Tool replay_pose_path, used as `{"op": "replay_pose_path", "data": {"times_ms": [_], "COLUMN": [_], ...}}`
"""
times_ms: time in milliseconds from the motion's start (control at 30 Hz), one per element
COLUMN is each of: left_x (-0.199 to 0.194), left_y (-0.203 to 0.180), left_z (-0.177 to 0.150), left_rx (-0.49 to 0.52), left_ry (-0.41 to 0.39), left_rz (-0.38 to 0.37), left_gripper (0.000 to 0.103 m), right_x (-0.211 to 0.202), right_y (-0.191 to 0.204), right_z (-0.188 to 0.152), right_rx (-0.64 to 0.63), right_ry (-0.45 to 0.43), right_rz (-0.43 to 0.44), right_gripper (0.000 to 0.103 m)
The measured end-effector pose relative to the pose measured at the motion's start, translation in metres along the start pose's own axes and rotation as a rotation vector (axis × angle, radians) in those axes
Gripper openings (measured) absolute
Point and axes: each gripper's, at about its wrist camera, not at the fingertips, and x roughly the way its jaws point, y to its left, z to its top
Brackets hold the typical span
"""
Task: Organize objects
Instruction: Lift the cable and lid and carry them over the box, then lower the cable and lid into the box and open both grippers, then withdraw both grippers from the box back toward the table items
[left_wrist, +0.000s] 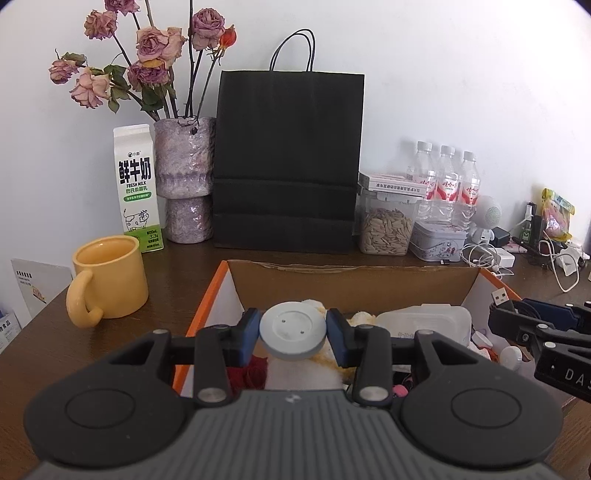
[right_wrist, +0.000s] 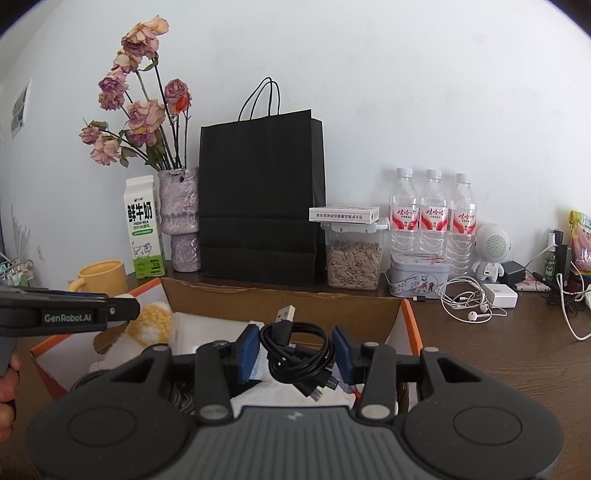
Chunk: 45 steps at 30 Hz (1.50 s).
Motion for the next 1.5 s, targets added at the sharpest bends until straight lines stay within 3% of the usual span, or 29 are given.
{"op": "replay_pose_path", "data": {"times_ms": [33, 67, 100, 133, 167, 200, 1000, 1500], "left_x": [0.000, -0.001, -0.002, -0.004, -0.007, -0.009, -0.030, -0.058], "left_y": [0.000, 0.001, 0.001, 0.001, 0.001, 0.001, -0.001, -0.003], "left_z": [0.000, 0.000, -0.001, 0.000, 0.000, 0.000, -0.003, -0.028], "left_rx": [-0.002, -0.006, -0.010, -0.011, -0.012, -0.013, -0.036, -0.028], "left_ry": [-0.001, -0.003, -0.013, -0.026, -0.040, -0.052, -0.090, -0.104], "left_rz": [0.001, 0.008, 0.016, 0.026, 0.035, 0.045, 0.014, 0.003], "left_gripper": [0.051, 0.070, 0.082, 0.100, 0.103, 0.103, 0.103, 0.103], "right_x": [0.000, 0.000, -0.001, -0.001, -0.002, -0.003, -0.024, -0.047], "right_y": [0.000, -0.001, -0.001, -0.002, -0.002, -0.002, 0.004, 0.016], "right_z": [-0.001, -0.001, -0.002, -0.002, -0.003, -0.004, -0.002, -0.012], "right_rx": [-0.001, 0.005, 0.012, 0.016, 0.017, 0.018, 0.012, -0.042], "right_ry": [0.011, 0.017, 0.018, 0.023, 0.022, 0.012, -0.019, -0.027], "right_rz": [0.006, 0.008, 0.009, 0.005, 0.002, -0.002, -0.009, 0.018], "right_gripper": [0.043, 0.043, 0.054, 0.078, 0.091, 0.103, 0.103, 0.103]}}
